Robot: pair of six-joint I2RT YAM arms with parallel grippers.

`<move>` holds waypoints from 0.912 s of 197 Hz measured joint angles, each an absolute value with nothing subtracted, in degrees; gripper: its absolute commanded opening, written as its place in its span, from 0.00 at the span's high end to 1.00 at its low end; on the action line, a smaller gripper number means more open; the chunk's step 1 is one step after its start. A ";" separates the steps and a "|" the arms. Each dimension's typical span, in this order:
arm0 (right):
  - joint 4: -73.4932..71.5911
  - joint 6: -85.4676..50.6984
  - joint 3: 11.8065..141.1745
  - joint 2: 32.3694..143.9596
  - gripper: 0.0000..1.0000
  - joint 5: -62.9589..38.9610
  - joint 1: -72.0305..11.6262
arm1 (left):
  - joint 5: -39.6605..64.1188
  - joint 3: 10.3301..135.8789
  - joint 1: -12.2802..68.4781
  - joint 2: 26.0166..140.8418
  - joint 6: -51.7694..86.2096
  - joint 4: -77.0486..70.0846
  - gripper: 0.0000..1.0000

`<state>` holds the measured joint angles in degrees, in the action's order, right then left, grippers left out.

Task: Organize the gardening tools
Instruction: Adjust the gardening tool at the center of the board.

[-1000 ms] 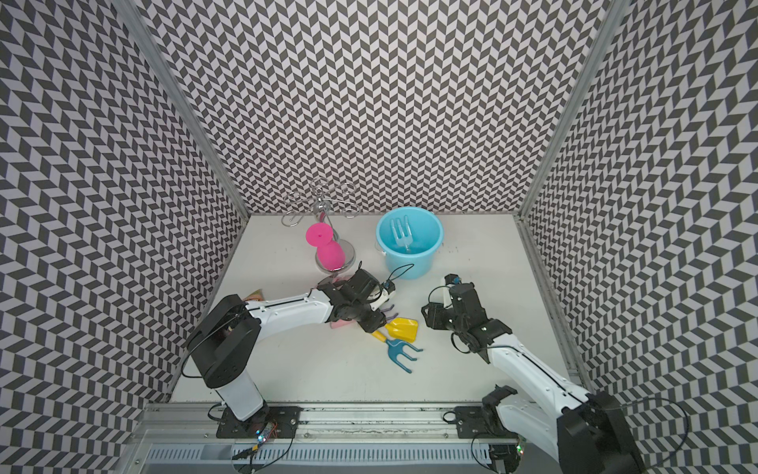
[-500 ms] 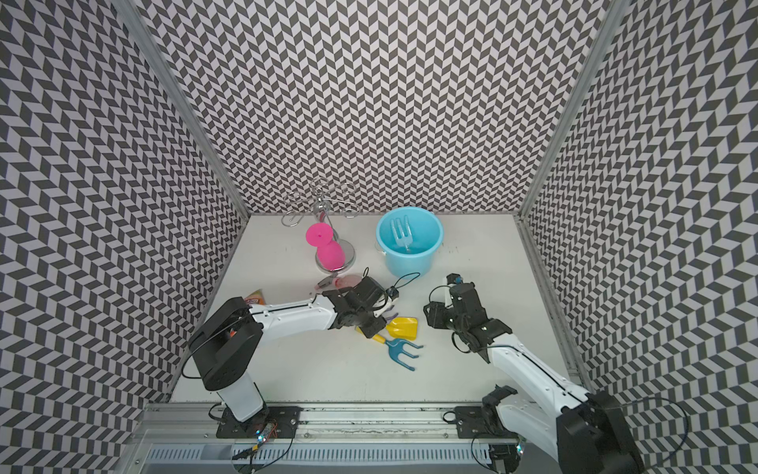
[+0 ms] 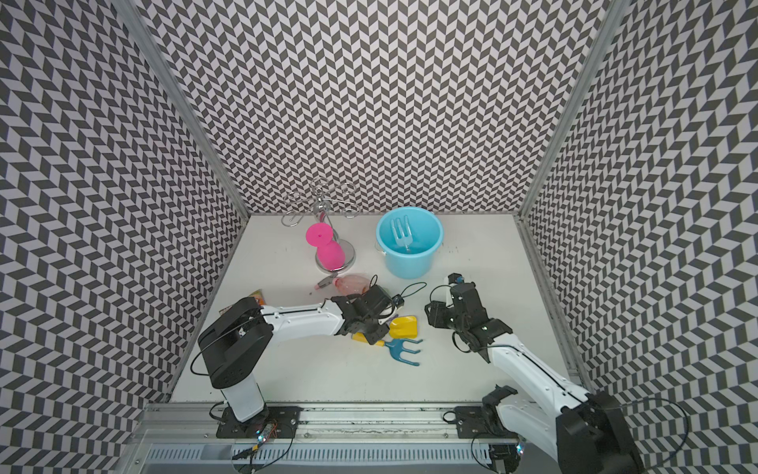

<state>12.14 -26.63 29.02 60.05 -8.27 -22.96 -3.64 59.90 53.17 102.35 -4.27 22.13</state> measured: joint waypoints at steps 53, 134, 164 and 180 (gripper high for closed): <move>12.12 -26.68 28.86 60.07 0.45 -8.29 -22.59 | -3.64 59.90 53.76 102.35 -4.45 22.11 0.67; 11.99 -27.03 28.42 60.38 0.45 -8.32 -22.22 | -3.51 59.90 55.09 102.37 -4.43 22.02 0.57; 11.99 -27.09 28.42 60.38 0.45 -8.32 -22.17 | -3.40 59.90 55.11 103.00 -4.47 22.00 0.59; 12.01 -27.09 28.42 60.38 0.45 -8.29 -22.06 | -3.38 59.96 55.09 103.42 -4.54 21.78 0.64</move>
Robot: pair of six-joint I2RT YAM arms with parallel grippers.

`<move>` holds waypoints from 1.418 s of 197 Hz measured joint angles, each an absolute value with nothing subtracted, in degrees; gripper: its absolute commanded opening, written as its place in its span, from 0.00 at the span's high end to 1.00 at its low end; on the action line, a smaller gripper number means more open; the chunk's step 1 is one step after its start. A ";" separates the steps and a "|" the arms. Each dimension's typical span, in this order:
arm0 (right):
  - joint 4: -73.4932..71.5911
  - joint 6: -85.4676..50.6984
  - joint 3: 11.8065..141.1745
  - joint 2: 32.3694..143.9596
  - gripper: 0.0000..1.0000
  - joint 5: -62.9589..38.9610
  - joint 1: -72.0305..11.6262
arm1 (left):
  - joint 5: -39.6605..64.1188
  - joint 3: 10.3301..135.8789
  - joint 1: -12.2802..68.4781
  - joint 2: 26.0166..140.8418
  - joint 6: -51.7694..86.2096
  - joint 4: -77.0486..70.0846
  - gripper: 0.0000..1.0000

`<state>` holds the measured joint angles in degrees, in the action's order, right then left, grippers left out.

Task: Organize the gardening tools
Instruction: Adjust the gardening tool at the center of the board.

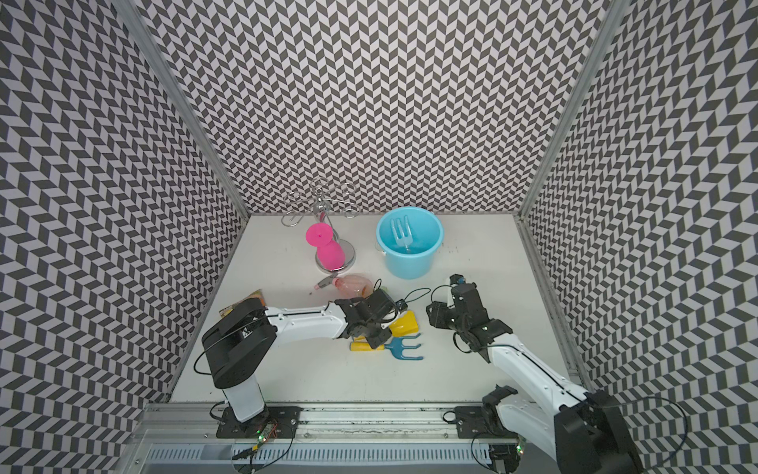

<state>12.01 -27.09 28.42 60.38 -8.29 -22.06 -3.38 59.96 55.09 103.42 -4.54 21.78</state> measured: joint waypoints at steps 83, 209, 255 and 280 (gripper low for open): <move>12.01 -27.33 28.42 60.34 0.45 -7.66 -21.61 | -3.09 60.10 55.11 103.61 -4.86 21.43 0.80; 11.97 -28.16 28.73 57.95 0.38 -9.26 -20.78 | -4.80 62.70 54.43 96.84 -3.95 22.22 1.00; 11.07 -28.58 32.21 55.64 0.38 -13.87 -19.84 | -4.86 62.70 53.39 92.31 -1.15 20.53 1.00; 10.15 -28.60 34.92 54.30 0.38 -15.07 -19.22 | -4.93 62.96 52.16 89.69 0.69 18.96 1.00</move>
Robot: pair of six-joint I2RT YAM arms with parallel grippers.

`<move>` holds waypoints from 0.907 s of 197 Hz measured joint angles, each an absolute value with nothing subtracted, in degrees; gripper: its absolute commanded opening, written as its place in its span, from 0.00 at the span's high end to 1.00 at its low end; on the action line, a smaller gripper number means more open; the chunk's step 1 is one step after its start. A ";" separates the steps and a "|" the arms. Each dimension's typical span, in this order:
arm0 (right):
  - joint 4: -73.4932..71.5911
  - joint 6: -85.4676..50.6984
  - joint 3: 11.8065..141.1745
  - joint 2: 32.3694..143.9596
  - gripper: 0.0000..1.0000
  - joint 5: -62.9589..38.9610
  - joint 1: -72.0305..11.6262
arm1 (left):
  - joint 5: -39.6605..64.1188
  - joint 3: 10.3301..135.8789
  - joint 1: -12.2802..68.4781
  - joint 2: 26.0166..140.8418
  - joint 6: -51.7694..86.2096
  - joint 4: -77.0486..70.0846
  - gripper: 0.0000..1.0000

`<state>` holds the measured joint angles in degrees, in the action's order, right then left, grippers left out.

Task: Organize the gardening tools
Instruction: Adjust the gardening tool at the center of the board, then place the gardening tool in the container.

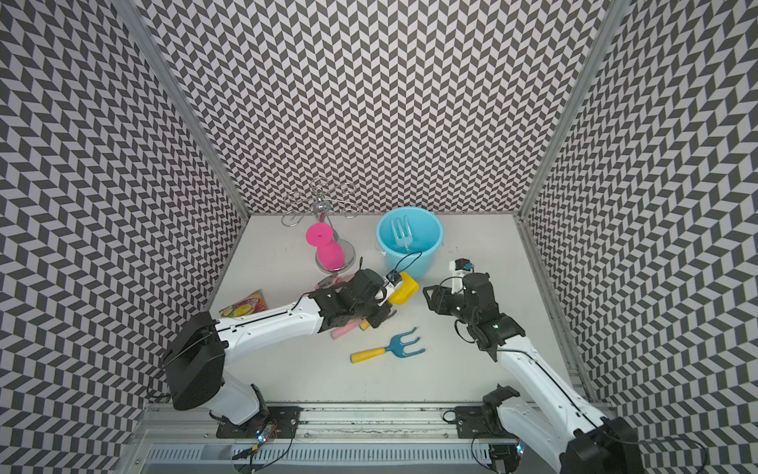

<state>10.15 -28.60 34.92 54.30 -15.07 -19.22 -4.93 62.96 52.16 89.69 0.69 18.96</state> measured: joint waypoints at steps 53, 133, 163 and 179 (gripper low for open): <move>9.13 -28.88 35.33 52.12 0.38 -15.29 -17.15 | -5.08 72.49 49.06 88.66 2.74 14.44 1.00; 8.97 -29.78 32.14 49.71 0.39 -16.36 -17.06 | -4.29 95.29 45.04 104.27 4.84 6.50 1.00; 9.30 -29.06 32.14 48.75 0.39 -16.10 -17.06 | -3.29 102.69 44.56 112.51 4.97 6.02 1.00; 9.65 -28.77 32.12 48.29 0.39 -15.68 -17.06 | -3.14 105.69 44.18 116.20 5.06 5.96 1.00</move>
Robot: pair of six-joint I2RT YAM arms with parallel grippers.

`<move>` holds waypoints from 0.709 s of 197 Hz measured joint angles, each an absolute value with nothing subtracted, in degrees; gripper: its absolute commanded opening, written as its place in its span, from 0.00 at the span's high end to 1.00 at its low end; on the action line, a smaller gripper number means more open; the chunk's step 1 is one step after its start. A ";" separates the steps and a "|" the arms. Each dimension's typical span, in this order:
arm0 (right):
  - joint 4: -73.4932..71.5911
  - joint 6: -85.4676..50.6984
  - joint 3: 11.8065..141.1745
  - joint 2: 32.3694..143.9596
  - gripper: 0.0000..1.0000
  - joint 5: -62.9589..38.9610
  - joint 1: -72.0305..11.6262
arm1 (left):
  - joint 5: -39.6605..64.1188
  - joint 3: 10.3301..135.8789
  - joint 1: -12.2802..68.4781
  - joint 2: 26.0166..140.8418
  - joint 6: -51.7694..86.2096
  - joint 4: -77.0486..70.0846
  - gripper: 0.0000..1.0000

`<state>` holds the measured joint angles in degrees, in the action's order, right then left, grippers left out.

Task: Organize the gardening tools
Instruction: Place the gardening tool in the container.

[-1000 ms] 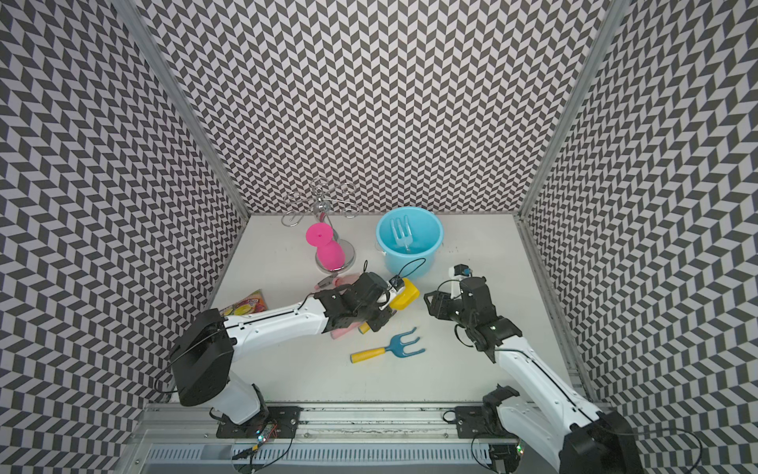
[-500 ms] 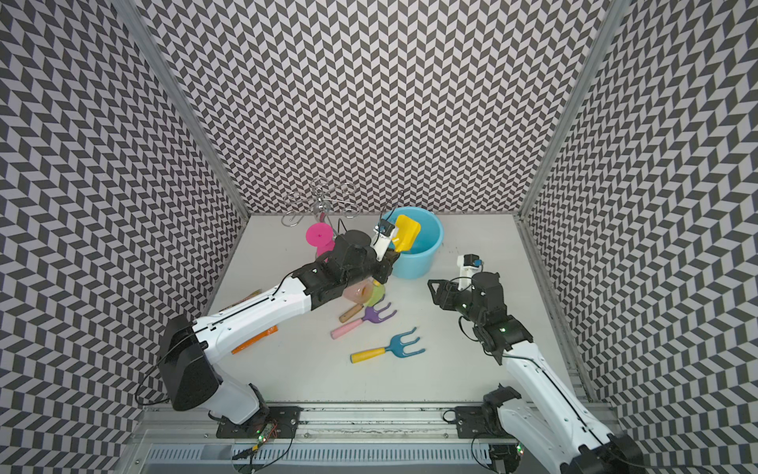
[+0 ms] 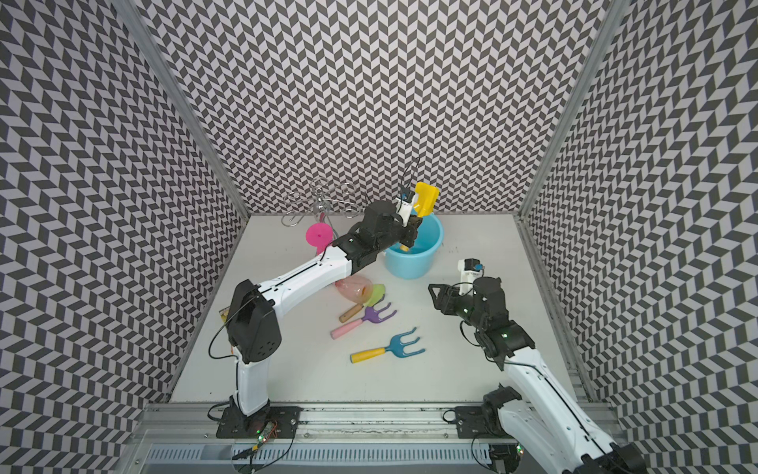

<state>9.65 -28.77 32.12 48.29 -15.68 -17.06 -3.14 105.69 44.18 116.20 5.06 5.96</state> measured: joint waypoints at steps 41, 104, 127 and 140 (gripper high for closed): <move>11.03 -28.12 32.08 47.94 0.39 -14.48 -17.06 | -1.41 110.80 42.33 122.39 6.13 5.41 1.00; 12.01 -27.46 32.08 47.97 0.39 -13.30 -17.04 | 1.63 113.60 38.17 127.46 7.64 4.19 1.00; 11.99 -27.44 32.08 48.01 0.39 -13.06 -17.04 | 2.70 113.60 38.13 128.70 7.68 4.29 1.00; 11.99 -27.44 32.08 48.14 0.39 -12.86 -17.04 | 3.36 113.60 38.28 129.32 7.66 4.43 0.99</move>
<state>11.99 -27.44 32.08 48.14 -12.86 -17.04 3.36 113.60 38.28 129.32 7.66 4.43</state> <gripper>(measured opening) 0.611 0.206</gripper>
